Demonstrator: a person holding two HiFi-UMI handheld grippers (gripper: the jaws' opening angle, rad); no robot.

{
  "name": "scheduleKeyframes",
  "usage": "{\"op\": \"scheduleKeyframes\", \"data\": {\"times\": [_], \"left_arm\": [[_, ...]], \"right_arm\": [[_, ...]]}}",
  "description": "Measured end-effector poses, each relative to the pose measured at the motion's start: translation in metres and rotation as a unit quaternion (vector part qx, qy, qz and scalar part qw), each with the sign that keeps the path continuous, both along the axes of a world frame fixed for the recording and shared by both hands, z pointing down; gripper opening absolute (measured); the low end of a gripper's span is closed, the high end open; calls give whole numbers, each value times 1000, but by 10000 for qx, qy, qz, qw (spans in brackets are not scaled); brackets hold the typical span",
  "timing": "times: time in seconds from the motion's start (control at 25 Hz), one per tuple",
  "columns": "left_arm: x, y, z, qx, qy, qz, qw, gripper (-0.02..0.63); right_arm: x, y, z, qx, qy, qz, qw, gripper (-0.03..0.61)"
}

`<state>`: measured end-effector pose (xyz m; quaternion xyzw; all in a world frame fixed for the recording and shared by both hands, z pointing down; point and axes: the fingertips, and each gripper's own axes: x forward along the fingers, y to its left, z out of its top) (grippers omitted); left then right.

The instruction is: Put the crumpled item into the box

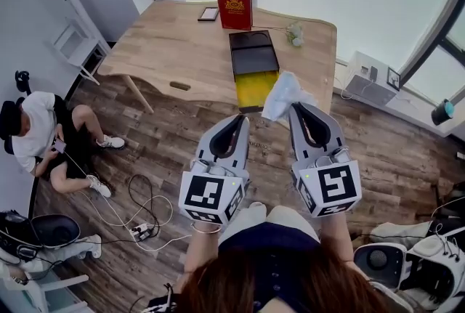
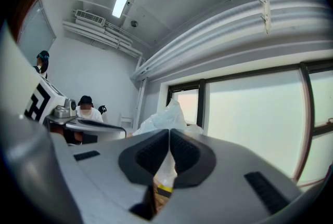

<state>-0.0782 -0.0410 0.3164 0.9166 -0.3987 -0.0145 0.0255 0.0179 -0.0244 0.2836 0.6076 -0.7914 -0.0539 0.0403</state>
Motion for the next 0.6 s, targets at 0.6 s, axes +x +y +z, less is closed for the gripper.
{"op": "scheduleKeyframes", "data": {"times": [0.6], "left_arm": [[15,-26,10,-109,-15,171,9998,32]], "right_arm": [[16,-26,8,-90,-51,190,9998,29]]}}
